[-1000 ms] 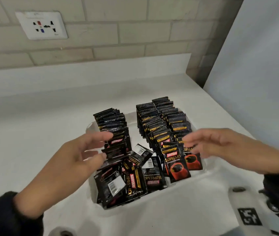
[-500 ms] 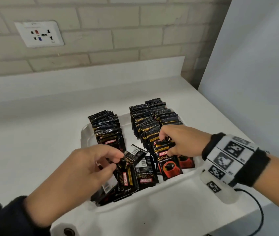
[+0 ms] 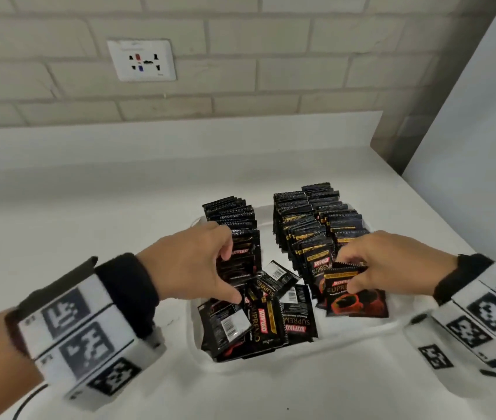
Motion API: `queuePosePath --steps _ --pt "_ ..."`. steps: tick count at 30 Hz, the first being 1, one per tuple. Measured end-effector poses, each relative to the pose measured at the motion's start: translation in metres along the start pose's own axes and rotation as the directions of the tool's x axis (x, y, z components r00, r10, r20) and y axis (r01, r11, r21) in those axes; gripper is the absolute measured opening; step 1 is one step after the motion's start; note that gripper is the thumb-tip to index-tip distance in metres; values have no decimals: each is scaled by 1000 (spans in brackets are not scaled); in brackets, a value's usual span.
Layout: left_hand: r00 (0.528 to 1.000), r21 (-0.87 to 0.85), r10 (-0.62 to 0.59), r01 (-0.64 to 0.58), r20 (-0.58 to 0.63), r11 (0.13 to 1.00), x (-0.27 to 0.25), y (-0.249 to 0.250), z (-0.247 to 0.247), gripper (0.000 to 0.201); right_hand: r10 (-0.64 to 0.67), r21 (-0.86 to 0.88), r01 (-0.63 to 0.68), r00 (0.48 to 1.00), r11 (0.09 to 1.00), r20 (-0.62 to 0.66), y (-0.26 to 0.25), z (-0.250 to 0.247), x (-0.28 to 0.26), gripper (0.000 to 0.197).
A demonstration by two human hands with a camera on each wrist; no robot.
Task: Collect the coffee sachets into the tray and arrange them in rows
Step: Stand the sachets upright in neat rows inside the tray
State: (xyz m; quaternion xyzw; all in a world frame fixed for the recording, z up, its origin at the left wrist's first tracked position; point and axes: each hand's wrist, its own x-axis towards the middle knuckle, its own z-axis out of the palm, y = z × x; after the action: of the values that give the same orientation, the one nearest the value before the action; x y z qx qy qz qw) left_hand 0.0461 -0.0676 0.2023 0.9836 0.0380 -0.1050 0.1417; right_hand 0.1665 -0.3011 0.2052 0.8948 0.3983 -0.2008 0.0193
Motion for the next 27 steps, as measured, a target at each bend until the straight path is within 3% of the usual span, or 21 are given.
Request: queuePosePath --steps 2,5,9,11,13,16,20,27 --pt "1000 76 5 -6 14 997 2 1 -2 49 -2 45 3 1000 999 -18 1 -9 -6 32" --pt "1000 198 21 -20 -4 980 8 -1 -1 44 -11 181 31 994 983 -111 -3 -26 -16 23" --pt "998 188 -3 13 -55 982 26 -8 -10 32 -82 404 171 970 899 -229 -19 -47 -22 12" --pt "998 151 -14 23 -59 988 35 -13 -14 28 -115 434 239 950 869 -292 -32 -53 -16 10" --pt "999 142 -19 23 -29 990 42 -15 -13 26 -148 372 260 942 891 -302 -47 -53 -3 8" --pt "1000 143 -24 21 20 990 45 -14 -10 22 -241 137 276 944 951 -225 -73 -42 25 9" --pt "999 131 -40 38 17 991 45 -15 -12 17 -365 -168 334 907 927 -208 -98 -25 58 16" --pt "993 -21 -107 108 56 994 36 -33 -24 25 -370 -261 324 916 909 -153 -101 -15 85 20"
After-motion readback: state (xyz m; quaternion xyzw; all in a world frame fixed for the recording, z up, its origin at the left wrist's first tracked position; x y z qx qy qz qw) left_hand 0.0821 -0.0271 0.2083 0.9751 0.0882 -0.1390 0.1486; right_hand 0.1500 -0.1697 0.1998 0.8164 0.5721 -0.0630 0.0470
